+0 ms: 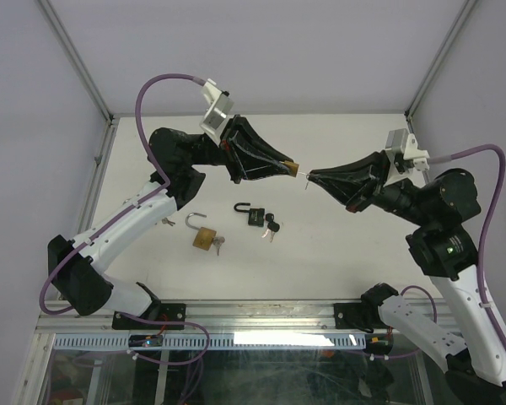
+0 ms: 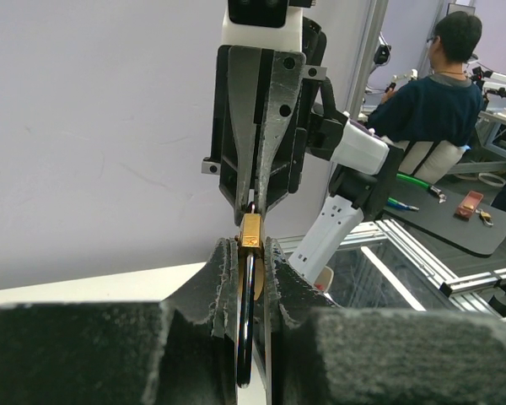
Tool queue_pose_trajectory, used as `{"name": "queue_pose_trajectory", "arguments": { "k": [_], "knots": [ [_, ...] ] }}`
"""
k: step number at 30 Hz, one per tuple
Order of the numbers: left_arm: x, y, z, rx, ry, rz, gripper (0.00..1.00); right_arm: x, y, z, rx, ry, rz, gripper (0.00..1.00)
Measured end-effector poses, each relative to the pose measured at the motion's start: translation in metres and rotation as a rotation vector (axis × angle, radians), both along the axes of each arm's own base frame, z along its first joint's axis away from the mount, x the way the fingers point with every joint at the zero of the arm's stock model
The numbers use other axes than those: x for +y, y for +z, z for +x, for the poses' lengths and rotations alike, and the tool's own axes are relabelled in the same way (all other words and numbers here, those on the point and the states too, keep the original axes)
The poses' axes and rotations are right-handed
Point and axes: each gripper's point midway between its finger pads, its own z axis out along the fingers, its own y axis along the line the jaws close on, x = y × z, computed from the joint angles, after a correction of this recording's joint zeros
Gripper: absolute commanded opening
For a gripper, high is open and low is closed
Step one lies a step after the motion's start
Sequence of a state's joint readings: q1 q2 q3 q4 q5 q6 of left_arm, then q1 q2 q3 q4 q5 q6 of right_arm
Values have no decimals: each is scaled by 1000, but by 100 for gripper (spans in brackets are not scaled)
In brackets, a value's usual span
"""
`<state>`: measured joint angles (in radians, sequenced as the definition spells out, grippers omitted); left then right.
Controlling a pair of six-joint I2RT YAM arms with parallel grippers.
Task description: Unlock with the key
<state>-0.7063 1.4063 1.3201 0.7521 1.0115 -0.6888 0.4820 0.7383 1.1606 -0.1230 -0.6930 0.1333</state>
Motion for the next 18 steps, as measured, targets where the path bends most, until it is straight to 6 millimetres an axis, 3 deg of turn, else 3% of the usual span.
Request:
{"name": "queue_pose_trajectory", "arguments": {
  "k": [18],
  "knots": [
    [0, 2, 3, -3, 16, -12, 0, 5, 0, 8, 0, 3, 0, 0]
  ]
}}
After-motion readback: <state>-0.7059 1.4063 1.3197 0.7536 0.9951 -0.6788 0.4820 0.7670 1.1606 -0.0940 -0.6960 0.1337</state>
